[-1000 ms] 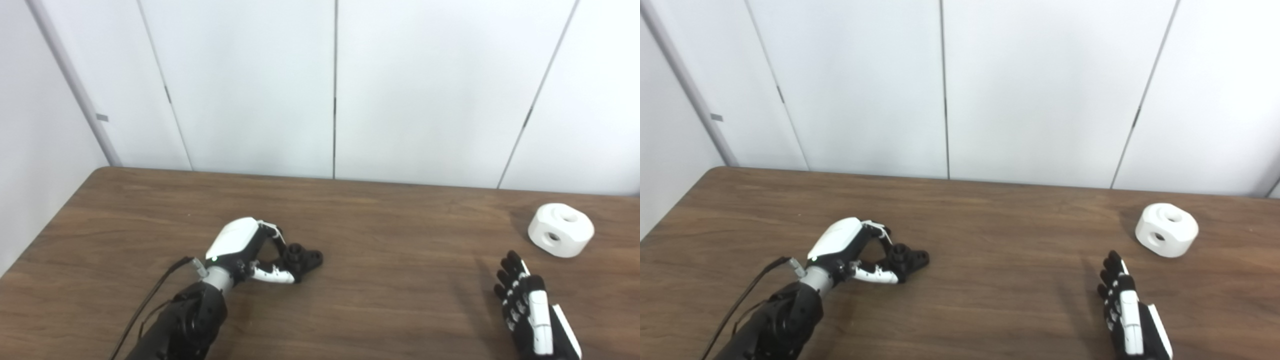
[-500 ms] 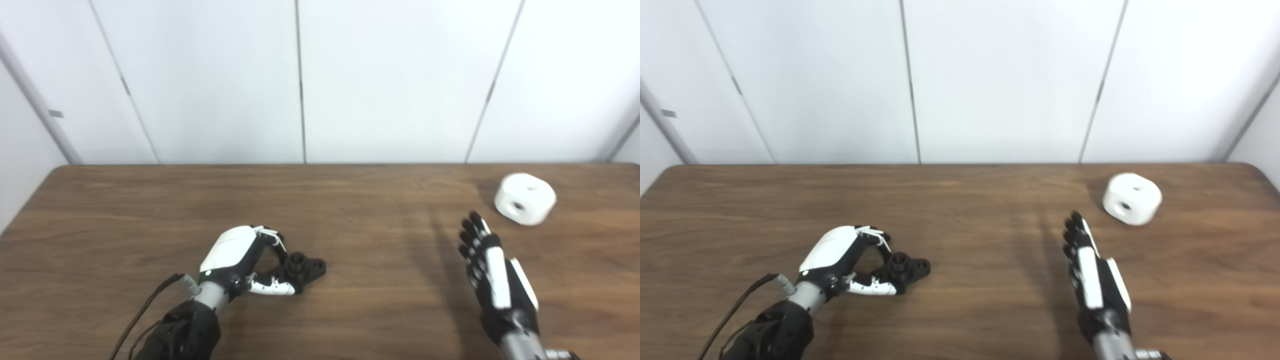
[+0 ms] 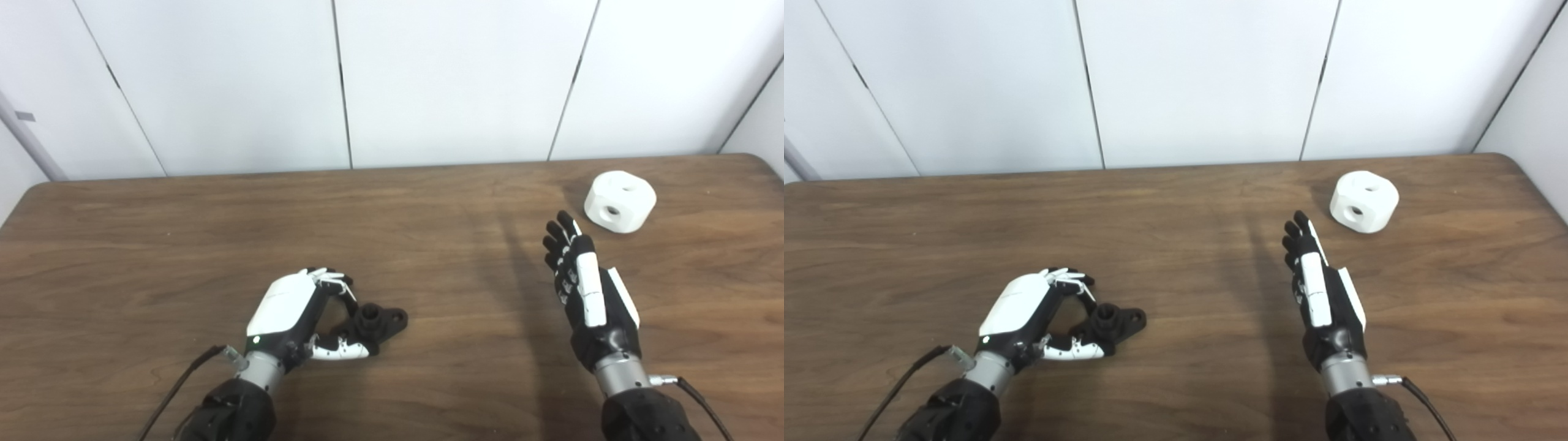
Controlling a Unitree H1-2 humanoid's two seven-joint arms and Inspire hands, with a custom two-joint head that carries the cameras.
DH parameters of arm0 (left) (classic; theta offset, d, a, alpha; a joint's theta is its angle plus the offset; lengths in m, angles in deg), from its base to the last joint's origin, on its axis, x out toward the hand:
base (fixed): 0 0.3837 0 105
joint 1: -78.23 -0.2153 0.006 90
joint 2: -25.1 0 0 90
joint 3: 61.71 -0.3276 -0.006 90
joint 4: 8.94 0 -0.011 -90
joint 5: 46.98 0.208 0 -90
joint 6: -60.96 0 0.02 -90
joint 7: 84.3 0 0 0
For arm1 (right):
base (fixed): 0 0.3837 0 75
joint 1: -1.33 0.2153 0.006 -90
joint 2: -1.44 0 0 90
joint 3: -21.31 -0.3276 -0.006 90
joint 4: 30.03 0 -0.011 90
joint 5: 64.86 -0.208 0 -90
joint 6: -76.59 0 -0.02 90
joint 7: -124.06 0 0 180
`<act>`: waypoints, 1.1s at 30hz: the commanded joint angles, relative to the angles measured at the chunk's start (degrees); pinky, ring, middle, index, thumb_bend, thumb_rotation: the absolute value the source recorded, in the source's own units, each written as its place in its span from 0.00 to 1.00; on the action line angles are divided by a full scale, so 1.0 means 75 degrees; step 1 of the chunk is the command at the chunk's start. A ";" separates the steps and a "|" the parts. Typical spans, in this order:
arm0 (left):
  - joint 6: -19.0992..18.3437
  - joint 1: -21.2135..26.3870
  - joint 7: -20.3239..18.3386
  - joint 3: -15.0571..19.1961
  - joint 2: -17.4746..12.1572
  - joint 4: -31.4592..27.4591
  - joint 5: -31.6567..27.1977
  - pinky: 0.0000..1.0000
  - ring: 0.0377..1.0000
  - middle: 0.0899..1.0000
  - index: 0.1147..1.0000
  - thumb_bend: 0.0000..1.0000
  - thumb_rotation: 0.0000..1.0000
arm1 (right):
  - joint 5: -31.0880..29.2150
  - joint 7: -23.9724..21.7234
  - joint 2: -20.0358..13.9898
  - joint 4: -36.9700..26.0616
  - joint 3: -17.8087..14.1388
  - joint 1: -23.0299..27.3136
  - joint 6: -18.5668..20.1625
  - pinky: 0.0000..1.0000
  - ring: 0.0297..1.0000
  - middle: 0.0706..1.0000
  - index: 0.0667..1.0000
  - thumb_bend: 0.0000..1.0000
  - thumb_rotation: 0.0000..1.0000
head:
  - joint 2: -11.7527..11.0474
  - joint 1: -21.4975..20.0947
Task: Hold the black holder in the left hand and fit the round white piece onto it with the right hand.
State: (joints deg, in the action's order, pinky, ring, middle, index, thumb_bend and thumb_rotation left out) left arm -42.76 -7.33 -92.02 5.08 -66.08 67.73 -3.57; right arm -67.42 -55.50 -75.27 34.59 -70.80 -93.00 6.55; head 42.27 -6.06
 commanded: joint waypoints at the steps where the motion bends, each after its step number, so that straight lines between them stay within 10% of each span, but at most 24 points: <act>1: 0.0289 -0.0169 -0.0090 -0.0231 0.0087 0.0070 0.0085 0.96 0.89 0.76 0.42 0.52 0.05 | 0.0072 0.0003 -0.0082 -0.0317 -0.0042 0.0171 -0.0106 1.00 0.97 0.97 1.00 0.59 1.00 | 0.0012 -0.0037; 10: 0.0793 -0.0439 0.0518 -0.0244 0.0322 0.0442 0.0194 0.95 0.87 0.75 0.42 0.52 0.05 | 0.0491 0.0128 -0.0226 -0.0436 -0.0083 0.0099 0.0184 1.00 0.93 0.93 0.98 0.62 0.98 | 0.0053 -0.0215; 18: 0.0946 -0.0528 0.0639 -0.0190 0.0325 0.0575 0.0208 0.96 0.88 0.76 0.42 0.52 0.05 | 0.0896 0.0340 -0.0259 -0.0380 -0.0243 0.0181 0.0063 0.99 0.93 0.93 0.90 0.54 0.67 | -0.0033 -0.0472; 33: 0.1023 -0.0686 0.0540 0.0018 0.0128 0.0494 0.0121 0.94 0.86 0.75 0.42 0.52 0.05 | 0.3505 0.0583 -0.1442 -0.0203 -0.0447 0.1312 0.0876 0.97 0.94 0.89 0.67 0.86 0.34 | -0.0520 -0.1616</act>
State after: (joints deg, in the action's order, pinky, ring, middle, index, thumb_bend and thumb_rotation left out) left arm -34.91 -11.07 -85.16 5.65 -64.11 70.90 -2.69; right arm -42.96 -51.22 -85.00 34.12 -73.43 -85.08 13.35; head 38.32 -18.10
